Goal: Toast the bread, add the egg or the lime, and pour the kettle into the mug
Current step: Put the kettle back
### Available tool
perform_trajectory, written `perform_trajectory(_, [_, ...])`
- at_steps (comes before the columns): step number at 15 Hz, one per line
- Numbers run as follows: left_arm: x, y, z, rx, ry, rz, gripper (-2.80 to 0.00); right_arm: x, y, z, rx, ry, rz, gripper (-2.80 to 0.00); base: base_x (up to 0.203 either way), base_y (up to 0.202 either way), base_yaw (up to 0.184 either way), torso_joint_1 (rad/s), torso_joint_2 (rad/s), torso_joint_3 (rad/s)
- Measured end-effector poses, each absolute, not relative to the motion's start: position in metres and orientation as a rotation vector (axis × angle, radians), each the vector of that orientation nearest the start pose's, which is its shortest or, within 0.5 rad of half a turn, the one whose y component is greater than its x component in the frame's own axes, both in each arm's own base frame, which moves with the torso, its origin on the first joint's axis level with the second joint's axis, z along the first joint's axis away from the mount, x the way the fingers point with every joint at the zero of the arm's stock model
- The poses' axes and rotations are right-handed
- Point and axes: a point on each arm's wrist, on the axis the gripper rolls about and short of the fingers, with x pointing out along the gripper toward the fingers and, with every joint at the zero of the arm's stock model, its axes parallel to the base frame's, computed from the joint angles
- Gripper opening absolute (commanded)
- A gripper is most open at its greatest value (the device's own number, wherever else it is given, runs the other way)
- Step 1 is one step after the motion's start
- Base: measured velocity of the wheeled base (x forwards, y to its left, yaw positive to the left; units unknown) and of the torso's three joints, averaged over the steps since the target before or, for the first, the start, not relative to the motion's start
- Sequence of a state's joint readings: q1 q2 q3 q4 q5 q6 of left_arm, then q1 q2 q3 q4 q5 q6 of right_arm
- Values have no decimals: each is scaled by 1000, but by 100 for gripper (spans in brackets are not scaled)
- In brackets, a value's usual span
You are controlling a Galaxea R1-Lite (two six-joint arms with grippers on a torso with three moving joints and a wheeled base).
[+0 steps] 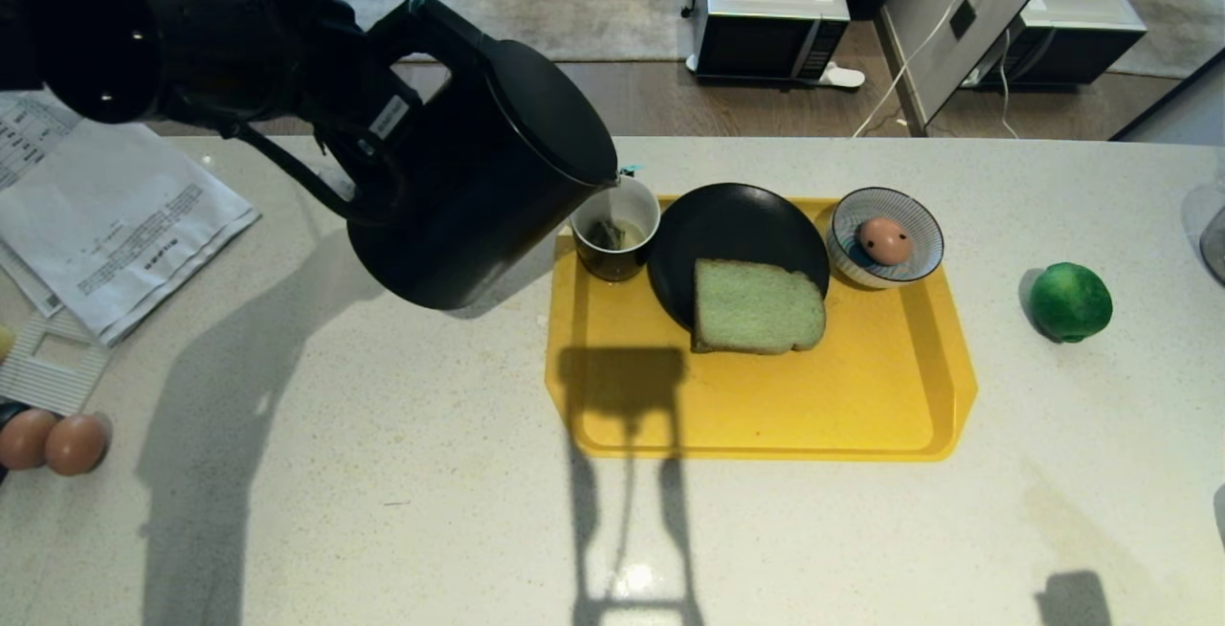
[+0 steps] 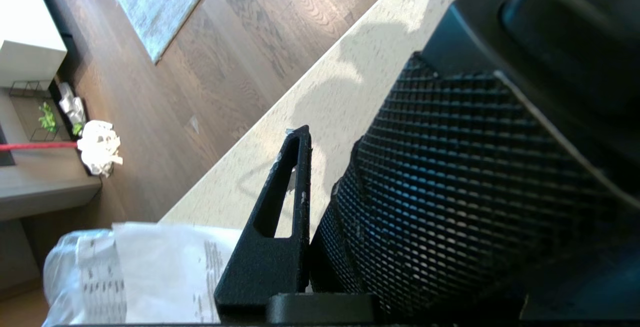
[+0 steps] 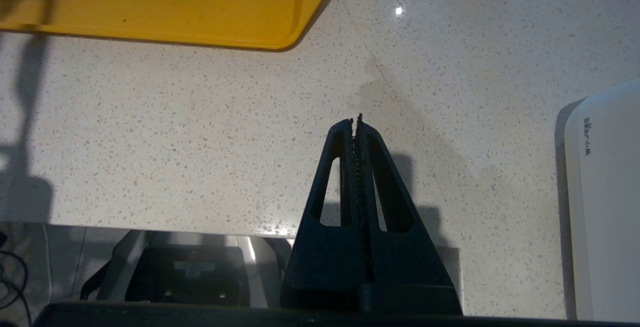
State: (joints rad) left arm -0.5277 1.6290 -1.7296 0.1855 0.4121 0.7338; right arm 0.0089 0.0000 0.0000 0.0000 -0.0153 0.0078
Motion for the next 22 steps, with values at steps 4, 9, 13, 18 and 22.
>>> perform_trajectory(4, [225, -118, 380, 755, 49, -128, -280, -23, -1, 75, 8, 0, -6, -280, 0, 0, 0, 0, 0, 0])
perform_trajectory(9, [181, -81, 363, 707, 97, -91, -280, -23, -1, 75, 8, 0, -7, -280, 0, 0, 0, 0, 0, 0])
perform_trajectory(13, [157, -61, 333, 583, 136, -59, -280, -23, -1, 75, 7, 0, -6, -280, 0, 0, 0, 0, 0, 0])
perform_trajectory(18, [157, -30, 282, 499, 48, 14, -280, -23, -1, 75, 8, 0, -6, -280, 0, 0, 0, 0, 0, 0])
perform_trajectory(22, [155, 1, 256, 438, -97, -35, -280, -23, -1, 75, 7, 0, -6, -280, 0, 0, 0, 0, 0, 0])
